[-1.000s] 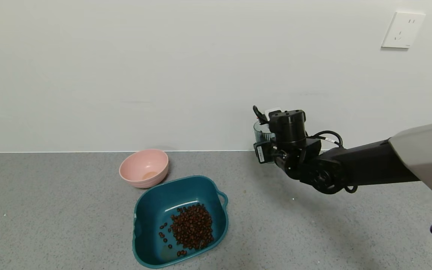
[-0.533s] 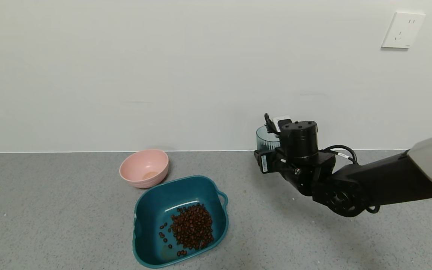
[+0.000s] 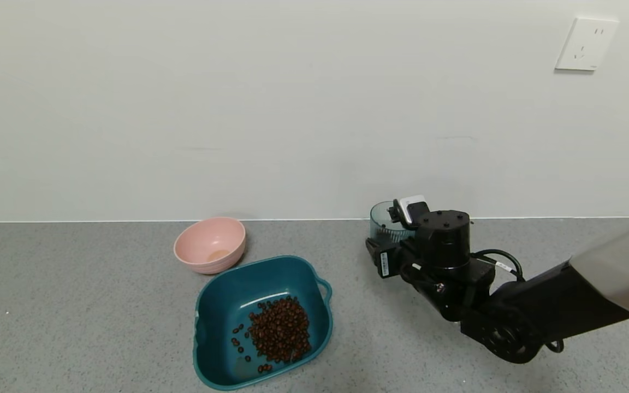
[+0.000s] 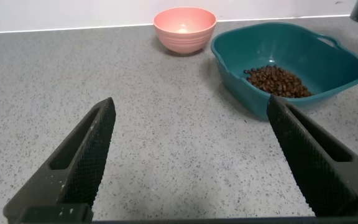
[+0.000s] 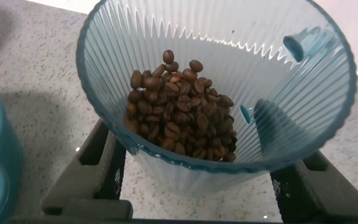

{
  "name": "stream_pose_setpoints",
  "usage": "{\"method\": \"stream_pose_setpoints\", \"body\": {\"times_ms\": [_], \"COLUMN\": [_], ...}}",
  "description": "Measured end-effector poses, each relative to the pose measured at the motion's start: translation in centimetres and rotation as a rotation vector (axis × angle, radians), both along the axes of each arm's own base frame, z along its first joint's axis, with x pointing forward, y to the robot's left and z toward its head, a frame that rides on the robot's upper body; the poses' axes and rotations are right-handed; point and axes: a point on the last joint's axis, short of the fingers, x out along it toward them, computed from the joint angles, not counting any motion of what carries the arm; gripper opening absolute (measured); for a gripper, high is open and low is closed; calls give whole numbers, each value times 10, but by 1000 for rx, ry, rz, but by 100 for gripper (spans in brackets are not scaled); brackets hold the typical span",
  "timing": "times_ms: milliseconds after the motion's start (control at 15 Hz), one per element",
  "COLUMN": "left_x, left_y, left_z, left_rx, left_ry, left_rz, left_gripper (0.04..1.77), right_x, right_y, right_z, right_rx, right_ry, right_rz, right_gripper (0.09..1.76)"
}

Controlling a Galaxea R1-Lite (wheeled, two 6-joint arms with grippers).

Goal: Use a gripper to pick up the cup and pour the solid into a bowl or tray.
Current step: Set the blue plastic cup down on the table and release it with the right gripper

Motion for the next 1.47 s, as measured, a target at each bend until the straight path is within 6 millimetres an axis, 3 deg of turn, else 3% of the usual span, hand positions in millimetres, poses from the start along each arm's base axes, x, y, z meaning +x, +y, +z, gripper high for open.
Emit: {"method": "stream_pose_setpoints", "body": {"times_ms": [800, 1467], "left_x": [0, 0], "left_y": [0, 0], "left_z": [0, 0], "left_rx": [0, 0], "left_ry": [0, 0], "left_rz": [0, 0], "left_gripper": [175, 175], "right_x": [5, 8], "right_y": [0, 0], "right_z": [-50, -62], "right_rx": [-22, -32], "right_ry": [42, 57], "right_rz": [-6, -11], "right_gripper": [133, 133]}}
